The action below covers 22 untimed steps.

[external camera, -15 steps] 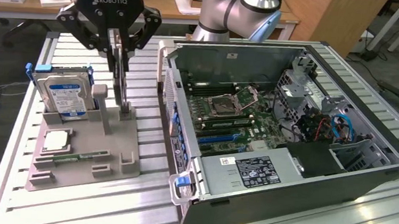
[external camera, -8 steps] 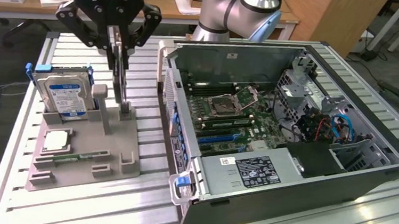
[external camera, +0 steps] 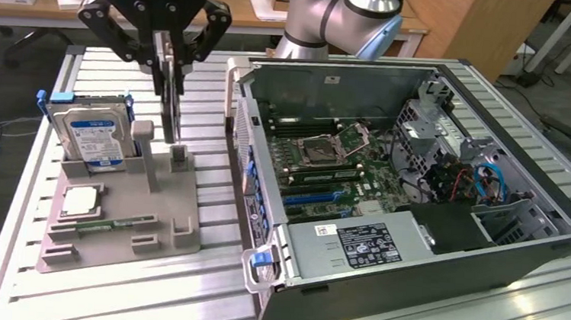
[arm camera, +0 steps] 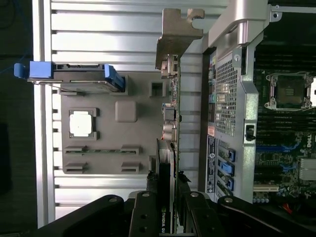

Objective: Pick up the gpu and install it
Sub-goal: 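Pick up the gpu and move the gpu toward the slot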

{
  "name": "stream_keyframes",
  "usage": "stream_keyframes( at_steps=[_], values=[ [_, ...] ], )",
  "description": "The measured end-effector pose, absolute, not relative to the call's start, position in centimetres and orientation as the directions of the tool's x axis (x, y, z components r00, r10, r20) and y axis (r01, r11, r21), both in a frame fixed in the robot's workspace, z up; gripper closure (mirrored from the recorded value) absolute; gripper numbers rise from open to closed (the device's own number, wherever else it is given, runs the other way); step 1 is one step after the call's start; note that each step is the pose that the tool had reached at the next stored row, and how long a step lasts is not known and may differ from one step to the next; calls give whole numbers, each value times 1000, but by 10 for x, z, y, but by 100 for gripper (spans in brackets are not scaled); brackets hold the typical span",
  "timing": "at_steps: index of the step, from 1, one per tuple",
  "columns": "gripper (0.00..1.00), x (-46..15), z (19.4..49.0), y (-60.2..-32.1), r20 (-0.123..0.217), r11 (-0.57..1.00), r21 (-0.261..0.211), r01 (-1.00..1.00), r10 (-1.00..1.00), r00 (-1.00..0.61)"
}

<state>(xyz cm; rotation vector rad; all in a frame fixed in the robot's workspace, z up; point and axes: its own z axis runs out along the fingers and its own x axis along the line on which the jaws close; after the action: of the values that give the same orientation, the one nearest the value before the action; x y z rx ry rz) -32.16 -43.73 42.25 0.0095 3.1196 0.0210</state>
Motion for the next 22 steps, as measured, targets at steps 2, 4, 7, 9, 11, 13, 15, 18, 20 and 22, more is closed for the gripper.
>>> stream_keyframes(
  at_steps=[2, 4, 7, 9, 11, 13, 15, 18, 20, 22],
  values=[
    [74, -322, 425, -437, -22, 1000, 14, 6, 6, -1000],
    [74, -322, 427, -437, -22, 1000, 15, 6, 6, -1000],
    [74, -322, 430, -437, -22, 1000, 17, 6, 6, -1000],
    [74, -321, 431, -437, -21, 1000, 18, 6, 6, -1000],
    [74, -318, 430, -437, -18, 1000, 18, 4, 4, -1000],
    [74, -316, 430, -437, -18, 1000, 18, 3, 3, -1000],
    [74, -314, 429, -437, -18, 1000, 18, 3, 3, -1000],
    [74, -312, 428, -437, -18, 1000, 18, 3, 3, -1000],
    [74, -311, 428, -437, -18, 1000, 18, 3, 3, -1000],
    [74, -309, 428, -437, -18, 1000, 18, 3, 3, -1000]
  ],
)
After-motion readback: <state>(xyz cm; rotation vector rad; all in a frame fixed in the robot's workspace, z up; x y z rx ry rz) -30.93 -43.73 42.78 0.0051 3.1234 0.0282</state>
